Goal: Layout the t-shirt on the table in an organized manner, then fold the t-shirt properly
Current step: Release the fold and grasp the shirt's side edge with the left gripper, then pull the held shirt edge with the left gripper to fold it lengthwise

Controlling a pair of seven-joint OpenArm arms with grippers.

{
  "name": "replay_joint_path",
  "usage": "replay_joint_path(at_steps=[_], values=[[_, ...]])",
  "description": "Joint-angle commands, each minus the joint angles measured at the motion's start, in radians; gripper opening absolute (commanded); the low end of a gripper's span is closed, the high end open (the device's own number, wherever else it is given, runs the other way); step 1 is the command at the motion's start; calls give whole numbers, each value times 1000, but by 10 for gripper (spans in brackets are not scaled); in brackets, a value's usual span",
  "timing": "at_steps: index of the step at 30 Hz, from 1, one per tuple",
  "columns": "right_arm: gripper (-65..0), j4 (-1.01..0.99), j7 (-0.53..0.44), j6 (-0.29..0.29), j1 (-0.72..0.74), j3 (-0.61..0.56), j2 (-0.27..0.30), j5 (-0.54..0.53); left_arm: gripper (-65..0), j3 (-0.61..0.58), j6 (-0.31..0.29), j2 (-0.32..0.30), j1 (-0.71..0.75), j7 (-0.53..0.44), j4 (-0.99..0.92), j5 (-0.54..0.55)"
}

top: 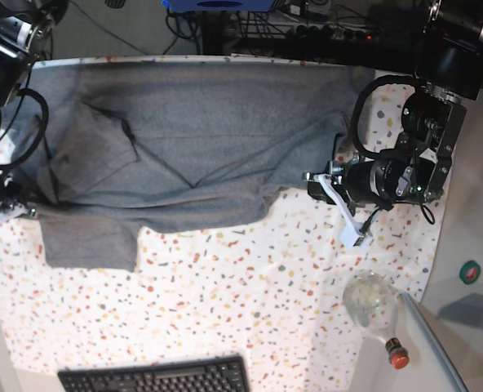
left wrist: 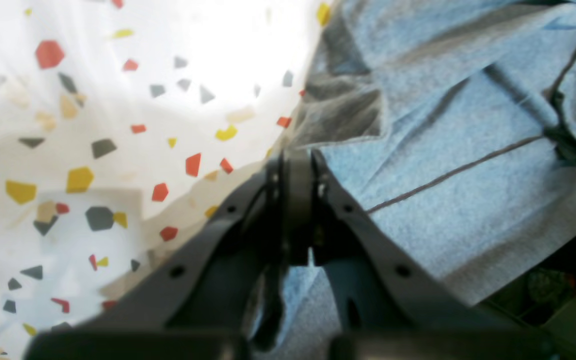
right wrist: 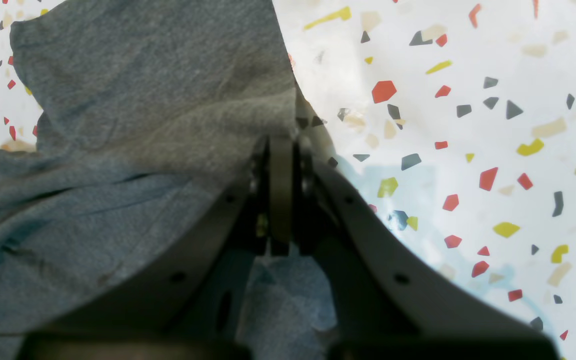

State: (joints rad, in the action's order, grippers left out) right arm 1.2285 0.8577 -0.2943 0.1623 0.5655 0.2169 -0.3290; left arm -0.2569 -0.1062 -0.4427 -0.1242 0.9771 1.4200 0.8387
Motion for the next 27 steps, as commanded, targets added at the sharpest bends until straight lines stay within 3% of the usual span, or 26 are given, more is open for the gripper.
replay_joint_path(at_steps=[1, 15, 19, 24, 27], values=[[-650, 17, -16, -1, 26, 3, 19, -8, -650, 9, -5, -11, -22, -11, 14, 9], [-650, 15, -25, -1, 132, 0, 46, -6, -650, 6, -3, -6, -253, -19, -130, 0], [-650, -57, -68, -1, 191, -77, 95, -6, -650, 9, -3, 35, -305, -19, -143, -123], [-650, -224, -213, -1, 267, -206, 171, -8, -650, 11, -3, 109, -335, -19, -144, -324], [-650, -309, -295, -3, 303, -246, 207, -8, -650, 11, -3, 143, -342, -19, -144, -388]])
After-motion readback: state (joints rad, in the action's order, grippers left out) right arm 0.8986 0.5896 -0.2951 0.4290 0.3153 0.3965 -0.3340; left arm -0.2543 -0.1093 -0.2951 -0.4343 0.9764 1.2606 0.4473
